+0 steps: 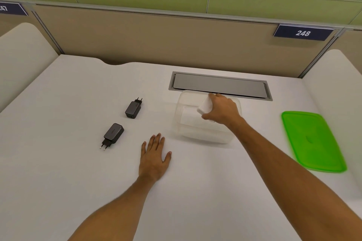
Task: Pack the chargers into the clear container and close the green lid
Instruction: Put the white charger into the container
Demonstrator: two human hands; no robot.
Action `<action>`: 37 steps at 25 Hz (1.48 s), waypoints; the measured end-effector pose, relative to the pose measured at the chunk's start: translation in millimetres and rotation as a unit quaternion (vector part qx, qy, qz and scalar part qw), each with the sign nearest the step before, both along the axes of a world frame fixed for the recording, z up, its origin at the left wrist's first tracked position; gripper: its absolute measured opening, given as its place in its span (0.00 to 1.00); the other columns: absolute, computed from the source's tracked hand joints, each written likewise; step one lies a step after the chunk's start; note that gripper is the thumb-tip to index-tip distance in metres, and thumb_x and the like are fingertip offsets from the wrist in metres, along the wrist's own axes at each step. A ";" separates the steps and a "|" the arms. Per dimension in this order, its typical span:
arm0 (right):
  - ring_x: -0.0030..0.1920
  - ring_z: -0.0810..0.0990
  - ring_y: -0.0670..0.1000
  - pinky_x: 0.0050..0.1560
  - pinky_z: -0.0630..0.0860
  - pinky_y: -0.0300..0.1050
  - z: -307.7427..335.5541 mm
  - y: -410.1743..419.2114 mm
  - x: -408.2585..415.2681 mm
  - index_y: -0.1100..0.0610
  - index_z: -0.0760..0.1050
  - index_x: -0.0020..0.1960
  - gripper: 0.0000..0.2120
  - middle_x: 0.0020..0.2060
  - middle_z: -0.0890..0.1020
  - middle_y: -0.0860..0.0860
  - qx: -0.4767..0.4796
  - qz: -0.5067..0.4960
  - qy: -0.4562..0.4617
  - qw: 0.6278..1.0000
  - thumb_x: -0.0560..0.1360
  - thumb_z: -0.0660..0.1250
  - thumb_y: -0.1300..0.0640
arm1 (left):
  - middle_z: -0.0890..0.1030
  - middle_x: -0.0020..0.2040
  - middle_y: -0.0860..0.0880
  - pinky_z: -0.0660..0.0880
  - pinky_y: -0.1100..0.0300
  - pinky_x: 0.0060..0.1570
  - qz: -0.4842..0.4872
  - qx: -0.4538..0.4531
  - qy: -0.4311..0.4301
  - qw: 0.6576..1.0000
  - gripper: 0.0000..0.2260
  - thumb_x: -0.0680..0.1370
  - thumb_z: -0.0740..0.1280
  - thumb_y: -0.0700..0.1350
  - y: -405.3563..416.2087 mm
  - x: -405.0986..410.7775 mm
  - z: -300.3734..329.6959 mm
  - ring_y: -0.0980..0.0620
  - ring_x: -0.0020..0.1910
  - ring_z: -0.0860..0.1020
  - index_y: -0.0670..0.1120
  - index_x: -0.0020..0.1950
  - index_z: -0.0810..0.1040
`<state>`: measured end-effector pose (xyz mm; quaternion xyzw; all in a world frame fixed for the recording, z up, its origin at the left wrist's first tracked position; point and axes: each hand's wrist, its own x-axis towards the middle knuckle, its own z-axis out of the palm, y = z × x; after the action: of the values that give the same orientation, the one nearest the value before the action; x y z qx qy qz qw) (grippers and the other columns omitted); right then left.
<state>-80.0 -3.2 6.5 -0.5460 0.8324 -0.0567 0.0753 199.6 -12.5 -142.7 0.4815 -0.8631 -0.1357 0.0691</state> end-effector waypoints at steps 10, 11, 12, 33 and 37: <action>0.51 0.79 0.57 0.46 0.74 0.49 -38.8 -0.7 -22.7 0.56 0.72 0.59 0.32 0.52 0.79 0.54 0.138 -0.027 0.016 0.990 0.62 0.75 0.41 | 0.56 0.79 0.51 0.43 0.51 0.76 0.002 -0.007 0.011 1.000 0.28 0.78 0.52 0.58 -0.2 -0.3 -0.8 0.54 0.78 0.50 0.48 0.76 0.58; 0.51 0.79 0.56 0.45 0.73 0.48 -40.2 -0.3 -22.9 0.56 0.72 0.59 0.32 0.52 0.80 0.54 0.145 -0.027 0.016 0.989 0.62 0.75 0.41 | 0.56 0.79 0.51 0.43 0.51 0.76 0.003 -0.008 0.012 1.000 0.28 0.78 0.52 0.58 0.0 -0.2 -0.7 0.54 0.78 0.51 0.48 0.76 0.59; 0.51 0.79 0.56 0.44 0.73 0.48 -41.0 -0.2 -22.9 0.56 0.72 0.59 0.32 0.52 0.80 0.53 0.150 -0.027 0.016 0.988 0.62 0.75 0.42 | 0.57 0.78 0.51 0.43 0.51 0.76 0.004 -0.010 0.011 1.000 0.28 0.78 0.52 0.58 0.3 -0.1 -0.5 0.54 0.78 0.51 0.48 0.76 0.59; 0.49 0.82 0.58 0.51 0.75 0.50 17.2 -44.4 13.6 0.57 0.72 0.66 0.24 0.54 0.82 0.55 -0.102 0.050 0.047 0.992 0.72 0.69 0.50 | 0.52 0.79 0.52 0.40 0.51 0.76 0.006 0.003 -0.021 1.000 0.30 0.77 0.47 0.61 0.9 -0.1 3.3 0.54 0.78 0.47 0.49 0.78 0.54; 0.49 0.82 0.57 0.60 0.71 0.52 31.3 -67.6 73.0 0.57 0.74 0.66 0.21 0.55 0.83 0.54 -0.160 0.171 0.035 0.972 0.74 0.68 0.52 | 0.49 0.80 0.52 0.36 0.52 0.75 0.007 0.005 -0.032 0.999 0.31 0.77 0.44 0.62 1.5 -0.5 4.3 0.53 0.78 0.45 0.50 0.78 0.50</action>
<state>-7.1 -70.8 37.9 -0.6869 0.7090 -0.1562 -0.0330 199.1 -11.0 -138.4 0.4923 -0.8606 -0.1241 0.0405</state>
